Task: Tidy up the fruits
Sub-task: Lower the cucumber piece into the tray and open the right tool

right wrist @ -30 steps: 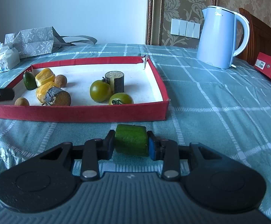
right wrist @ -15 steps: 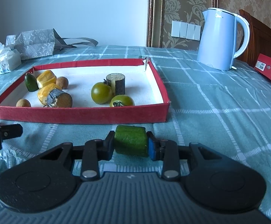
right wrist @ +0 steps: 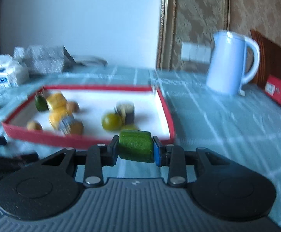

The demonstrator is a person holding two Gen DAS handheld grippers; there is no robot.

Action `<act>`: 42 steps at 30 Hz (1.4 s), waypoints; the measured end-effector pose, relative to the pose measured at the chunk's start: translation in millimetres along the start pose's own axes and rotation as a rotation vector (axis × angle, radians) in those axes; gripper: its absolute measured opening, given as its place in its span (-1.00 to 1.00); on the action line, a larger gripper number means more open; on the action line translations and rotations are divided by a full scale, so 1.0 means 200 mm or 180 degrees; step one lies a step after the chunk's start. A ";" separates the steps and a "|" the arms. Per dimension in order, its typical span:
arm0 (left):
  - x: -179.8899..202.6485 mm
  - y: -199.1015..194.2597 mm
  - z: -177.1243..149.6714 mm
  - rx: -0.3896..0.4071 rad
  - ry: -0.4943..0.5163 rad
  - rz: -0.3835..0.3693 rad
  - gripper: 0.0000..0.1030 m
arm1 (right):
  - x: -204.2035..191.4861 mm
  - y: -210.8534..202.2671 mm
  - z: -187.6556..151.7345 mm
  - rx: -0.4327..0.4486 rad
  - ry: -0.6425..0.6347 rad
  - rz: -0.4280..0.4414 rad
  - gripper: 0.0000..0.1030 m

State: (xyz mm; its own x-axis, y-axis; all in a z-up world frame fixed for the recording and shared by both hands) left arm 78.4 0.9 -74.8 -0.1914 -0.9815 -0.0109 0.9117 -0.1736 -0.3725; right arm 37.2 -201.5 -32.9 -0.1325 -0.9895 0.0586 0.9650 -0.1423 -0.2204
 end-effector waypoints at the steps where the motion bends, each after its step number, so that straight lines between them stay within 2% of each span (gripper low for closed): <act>1: 0.00 0.00 0.00 -0.0001 0.0002 0.0000 0.76 | -0.01 0.01 0.04 0.0052 -0.0034 0.0015 -0.36; 4: 0.00 0.00 0.00 -0.0001 0.0001 -0.0001 0.76 | -0.06 0.06 0.12 0.0150 -0.0130 0.0073 -0.36; 9: 0.00 0.00 0.00 -0.0002 0.0002 -0.0003 0.78 | -0.14 0.23 0.15 0.0067 -0.0198 0.0175 -0.36; 15: 0.00 0.01 0.00 -0.0013 -0.0010 0.0017 0.85 | -0.25 0.39 0.13 -0.0010 -0.0346 0.0294 -0.36; 21: 0.00 0.01 0.00 -0.0015 -0.0010 0.0015 0.87 | -0.33 0.59 0.06 -0.0278 -0.0496 0.0329 -0.36; 28: 0.00 0.01 0.00 -0.0018 -0.0016 0.0011 0.90 | -0.40 0.69 0.04 -0.0377 -0.0662 0.0275 -0.36; 32: 0.00 0.02 0.00 -0.0022 -0.0017 0.0004 0.91 | -0.46 0.71 0.03 -0.0429 -0.0696 0.0449 -0.38; 33: 0.00 0.02 0.00 -0.0022 -0.0016 0.0003 0.91 | -0.47 0.71 0.03 -0.0417 -0.0679 0.0434 -0.27; 35: 0.00 0.02 0.00 -0.0022 -0.0017 0.0003 0.91 | -0.47 0.71 0.02 -0.0426 -0.0668 0.0407 -0.20; 39: 0.00 0.02 0.00 -0.0022 -0.0017 0.0003 0.91 | -0.41 0.69 0.04 -0.0332 -0.0580 0.0269 0.46; 40: 0.00 0.02 0.00 -0.0022 -0.0017 0.0003 0.91 | -0.40 0.68 0.05 -0.0313 -0.0516 0.0275 0.55; 42: 0.00 0.02 0.00 -0.0022 -0.0016 0.0003 0.91 | -0.37 0.65 0.07 -0.0288 -0.0400 0.0302 0.56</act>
Point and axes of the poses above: each gripper's, at about its wrist camera, not at the fingertips, and y roughly the way its jaws point, x to its right, z to its top, the point moved 6 cm from there along y, roughly the way its jaws point, and after that the axes turned 15 degrees about x, right-handed, at the moved point
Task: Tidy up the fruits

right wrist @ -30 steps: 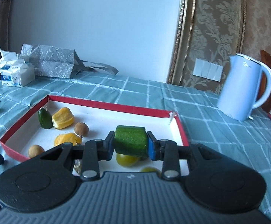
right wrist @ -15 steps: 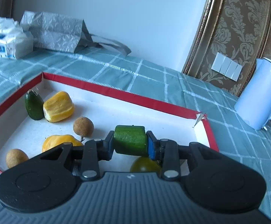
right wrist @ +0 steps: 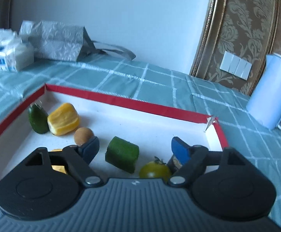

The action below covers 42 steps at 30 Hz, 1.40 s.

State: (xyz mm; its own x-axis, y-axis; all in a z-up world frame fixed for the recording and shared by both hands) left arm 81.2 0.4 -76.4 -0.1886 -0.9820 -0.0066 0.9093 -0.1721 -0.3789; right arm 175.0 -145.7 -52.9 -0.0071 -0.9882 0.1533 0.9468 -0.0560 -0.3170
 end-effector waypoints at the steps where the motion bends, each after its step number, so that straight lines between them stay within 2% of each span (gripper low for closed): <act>1: 0.00 0.00 0.00 0.0000 -0.0001 0.0000 0.91 | 0.01 -0.02 0.00 0.0018 0.0026 0.0004 0.58; 4: 0.00 0.00 0.00 0.0000 -0.0001 0.0000 0.91 | 0.01 -0.08 -0.01 0.0083 0.0050 -0.0009 0.73; 7: 0.00 0.00 0.00 -0.0002 0.0001 0.0000 0.91 | 0.02 -0.12 -0.04 0.0131 0.0060 -0.0038 0.74; 12: 0.00 0.00 0.00 -0.0009 0.0002 0.0012 0.95 | 0.09 -0.23 -0.05 0.0251 0.0344 -0.0074 0.91; 16: 0.00 0.00 0.00 -0.0014 -0.0001 0.0017 0.96 | 0.14 -0.32 -0.09 0.0320 0.0477 -0.0120 0.91; 22: 0.00 0.00 0.00 -0.0014 0.0000 0.0021 0.97 | 0.17 -0.54 -0.13 0.0583 0.0621 -0.0200 1.00; 25: -0.01 0.00 0.00 -0.0016 -0.0005 0.0030 0.96 | 0.17 -0.65 -0.16 0.0715 0.0566 -0.0284 1.00; 33: -0.03 -0.10 0.00 -0.0006 -0.0153 0.0165 0.96 | 0.18 -0.78 -0.22 0.0644 0.0546 -0.0449 1.00; 36: -0.03 -0.17 0.03 0.0045 -0.0246 0.0158 0.97 | 0.20 -0.79 -0.23 0.0537 0.0641 -0.0433 1.00; 42: -0.05 -0.30 0.12 0.0151 -0.0322 0.0215 0.96 | 0.18 -0.83 -0.22 0.0494 0.0623 -0.0531 1.00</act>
Point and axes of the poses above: each gripper's, at about its wrist camera, not at the fingertips, and y roughly the way its jaws point, x to its right, z to its top, the point moved 6 cm from there along y, roughly the way its jaws point, and after that the axes turned 15 degrees about x, right-handed, at the moved point
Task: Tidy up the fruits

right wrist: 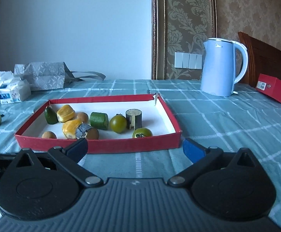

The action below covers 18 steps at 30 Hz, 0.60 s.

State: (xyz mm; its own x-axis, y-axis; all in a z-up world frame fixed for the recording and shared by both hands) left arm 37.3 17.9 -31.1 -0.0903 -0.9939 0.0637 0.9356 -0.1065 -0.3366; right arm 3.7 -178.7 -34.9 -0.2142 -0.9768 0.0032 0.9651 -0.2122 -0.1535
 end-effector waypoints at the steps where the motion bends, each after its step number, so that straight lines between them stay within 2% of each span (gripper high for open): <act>1: 0.00 -0.02 0.01 0.0012 0.0001 0.0014 0.96 | -0.01 -0.01 0.01 0.0022 -0.0024 -0.0015 1.00; 7: 0.03 -0.09 0.05 0.0145 0.0179 0.0132 0.97 | -0.06 -0.05 0.07 0.0130 -0.0182 -0.0109 1.00; 13: 0.02 -0.13 0.08 0.0176 0.0096 0.0098 0.97 | -0.08 -0.06 0.10 0.0167 -0.0206 -0.0157 1.00; 18: 0.01 -0.13 0.09 0.0187 0.0123 0.0166 0.96 | -0.09 -0.05 0.09 0.0127 -0.0239 -0.0209 1.00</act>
Point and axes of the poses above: each gripper's, at about its wrist camera, not at the fingertips, and y roughly the way its jaws point, x to its right, z to its top, the point moved 6 cm from there along y, roughly the way its jaws point, and after that the axes turned 15 degrees about x, right-handed, at the moved point
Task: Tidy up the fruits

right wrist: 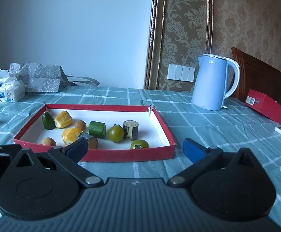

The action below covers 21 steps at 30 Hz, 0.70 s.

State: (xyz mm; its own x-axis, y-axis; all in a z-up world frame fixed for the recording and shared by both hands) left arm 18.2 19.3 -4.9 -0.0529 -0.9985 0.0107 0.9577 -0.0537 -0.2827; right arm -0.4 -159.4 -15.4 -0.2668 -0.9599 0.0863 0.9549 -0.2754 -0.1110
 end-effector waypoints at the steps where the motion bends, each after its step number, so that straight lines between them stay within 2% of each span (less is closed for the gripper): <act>1: 0.00 0.00 0.00 0.0000 -0.0002 0.0006 0.97 | 0.00 0.00 0.00 -0.0009 -0.0003 0.0001 1.00; 21: 0.00 0.02 0.00 0.0062 0.0122 0.0097 0.96 | -0.01 0.05 -0.07 -0.0141 -0.0040 -0.0015 1.00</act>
State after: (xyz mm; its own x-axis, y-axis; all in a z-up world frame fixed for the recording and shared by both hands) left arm 21.7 19.0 -6.4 -0.0341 -0.9988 -0.0346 0.9643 -0.0238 -0.2636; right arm 8.0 -161.7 -29.6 -0.2694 -0.9579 0.0992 0.9468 -0.2823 -0.1543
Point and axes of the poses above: each gripper's, at about its wrist camera, not at the fingertips, and y roughly the way its jaws point, x to its right, z to its top, the point moved 6 cm from there along y, roughly the way its jaws point, and after that the axes turned 15 degrees about x, right-handed, at the moved point
